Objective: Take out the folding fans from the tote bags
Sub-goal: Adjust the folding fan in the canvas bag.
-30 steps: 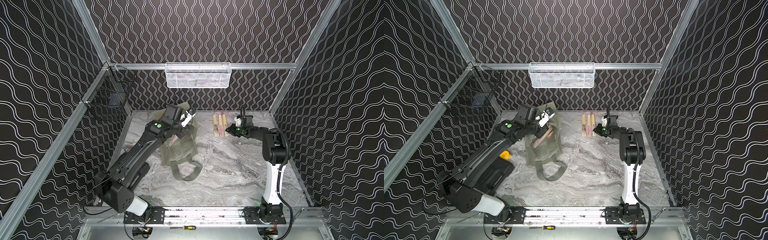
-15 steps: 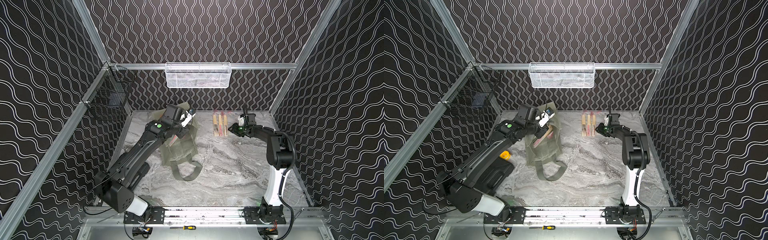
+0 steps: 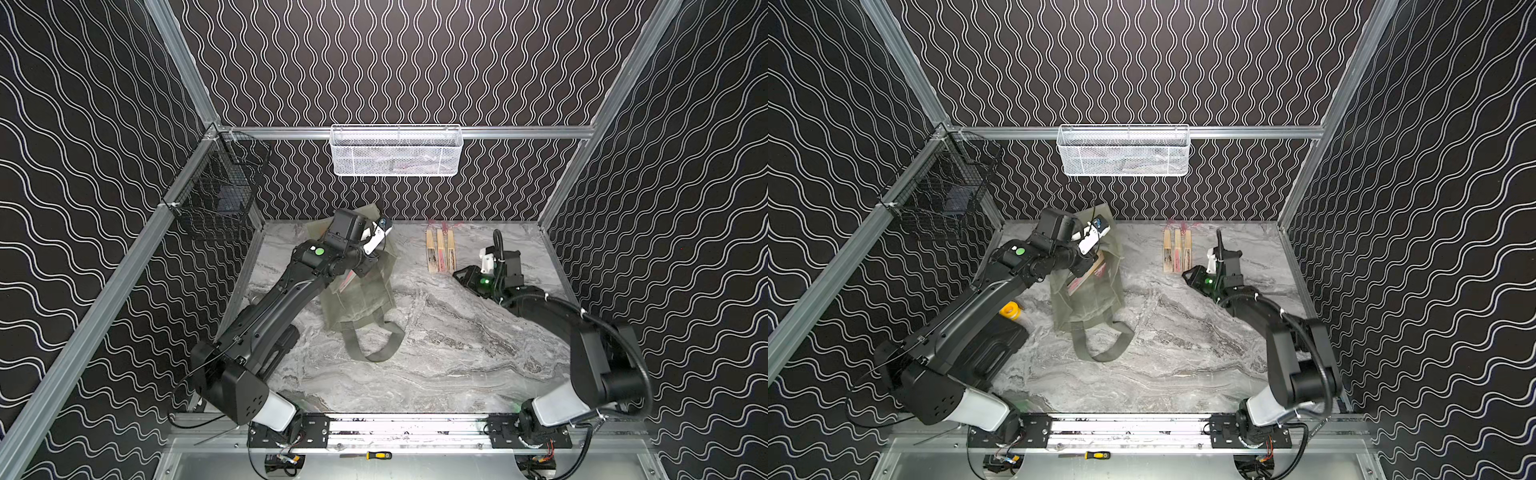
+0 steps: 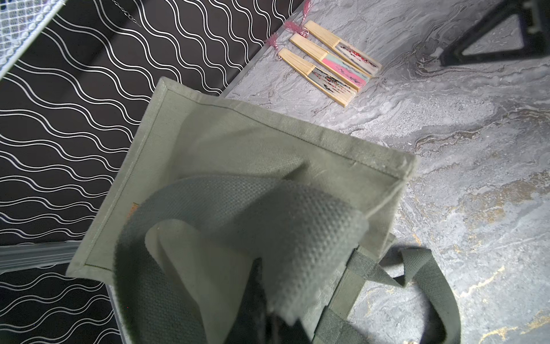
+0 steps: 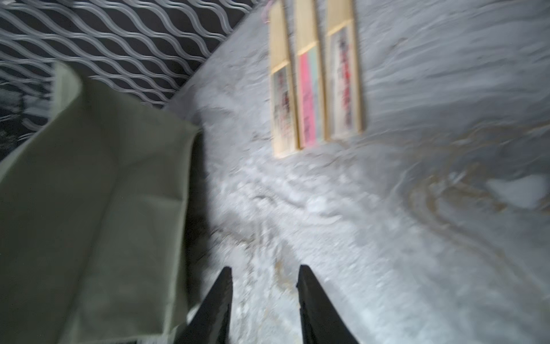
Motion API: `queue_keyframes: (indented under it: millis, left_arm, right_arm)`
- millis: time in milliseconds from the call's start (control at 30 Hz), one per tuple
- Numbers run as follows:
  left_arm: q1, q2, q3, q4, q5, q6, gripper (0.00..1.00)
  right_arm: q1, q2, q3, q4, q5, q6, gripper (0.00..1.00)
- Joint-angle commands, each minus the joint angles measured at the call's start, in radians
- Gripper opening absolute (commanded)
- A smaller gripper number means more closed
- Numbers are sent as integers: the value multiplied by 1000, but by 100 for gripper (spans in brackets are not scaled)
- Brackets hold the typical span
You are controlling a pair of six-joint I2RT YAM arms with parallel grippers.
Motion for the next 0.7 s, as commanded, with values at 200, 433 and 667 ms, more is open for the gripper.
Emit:
queue_keyframes:
  millis: [200, 433, 667]
  left_arm:
    - [0, -5, 4, 37, 5, -1, 0]
    - [6, -3, 2, 41, 3, -3, 0]
    - [22, 2, 24, 31, 33, -27, 0]
  right_arm:
    - [256, -192, -131, 117, 118, 95, 37]
    - [485, -295, -156, 108, 294, 189, 36]
    - [719, -263, -124, 147, 459, 307, 36]
